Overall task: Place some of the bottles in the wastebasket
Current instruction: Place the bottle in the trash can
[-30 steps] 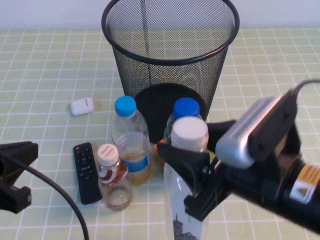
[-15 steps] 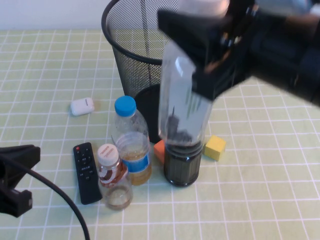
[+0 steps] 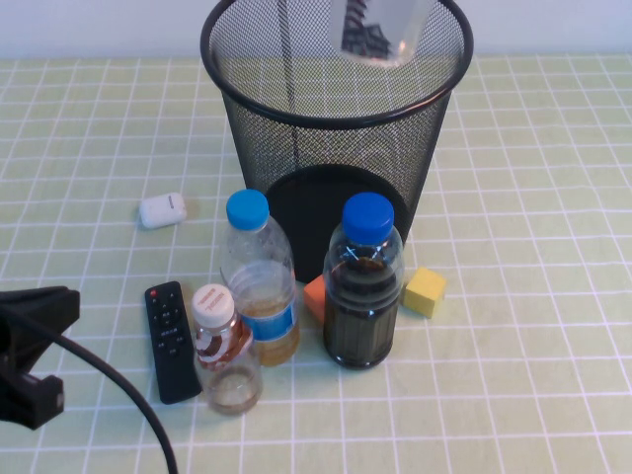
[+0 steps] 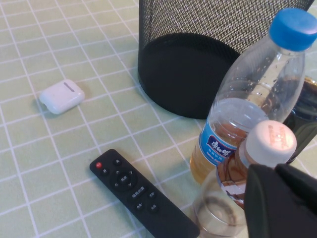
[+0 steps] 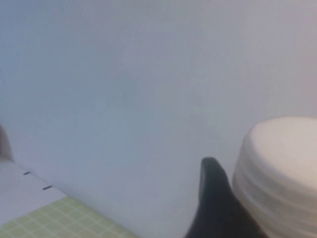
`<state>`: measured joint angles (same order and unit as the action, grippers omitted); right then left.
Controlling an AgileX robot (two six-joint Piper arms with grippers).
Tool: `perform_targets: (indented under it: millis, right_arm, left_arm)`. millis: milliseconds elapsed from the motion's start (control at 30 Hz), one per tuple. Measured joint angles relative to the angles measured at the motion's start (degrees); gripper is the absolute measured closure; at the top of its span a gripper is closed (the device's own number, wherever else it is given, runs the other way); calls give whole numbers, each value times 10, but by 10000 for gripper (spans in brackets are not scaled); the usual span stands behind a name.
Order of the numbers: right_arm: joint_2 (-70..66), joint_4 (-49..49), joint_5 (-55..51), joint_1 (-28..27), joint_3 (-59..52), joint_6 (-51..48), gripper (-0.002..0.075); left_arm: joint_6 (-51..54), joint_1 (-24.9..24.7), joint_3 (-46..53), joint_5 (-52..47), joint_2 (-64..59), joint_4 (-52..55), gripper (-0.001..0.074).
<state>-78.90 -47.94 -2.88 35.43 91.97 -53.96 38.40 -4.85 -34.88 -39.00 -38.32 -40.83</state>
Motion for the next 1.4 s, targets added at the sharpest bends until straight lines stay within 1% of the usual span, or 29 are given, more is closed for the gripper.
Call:
perform_targets:
  millis: [100, 233, 333, 533, 833, 867, 933, 1033, 1100, 1167, 1267, 1400]
  right_arm:
    - [-50, 0, -1, -7, 44, -19, 732]
    - [-107, 0, 0, -17, 65, -29, 732]
    - [-144, 0, 1, -23, 71, -49, 732]
    - [-196, -5, 3, -33, 71, -49, 732]
    - [-246, -8, -1, -34, 70, -34, 726]
    - [-252, -8, -3, -34, 69, -29, 713]
    - [-257, -8, -2, -34, 65, -25, 655]
    - [-263, -8, -4, -35, 64, -24, 512]
    - [-264, -7, -4, -37, 64, -21, 398]
    - [-264, -7, -5, -38, 64, -21, 331]
    - [-263, -7, -11, -39, 64, -19, 326]
    - [-248, -1, -48, -40, 64, -10, 327]
  left_arm:
    - [1, 0, 0, 0, 0, 0, 741]
    - [5, 0, 0, 0, 0, 0, 741]
    - [8, 0, 0, 0, 0, 0, 741]
    - [13, 0, 0, 0, 0, 0, 741]
    - [17, 0, 0, 0, 0, 0, 741]
    - [17, 0, 0, 0, 0, 0, 741]
    - [17, 0, 0, 0, 0, 0, 741]
    - [17, 0, 0, 0, 0, -1, 741]
    - [17, 0, 0, 0, 0, -1, 741]
    - [17, 0, 0, 0, 0, -1, 741]
    - [17, 0, 0, 0, 0, -1, 741]
    - [17, 0, 0, 0, 0, -1, 741]
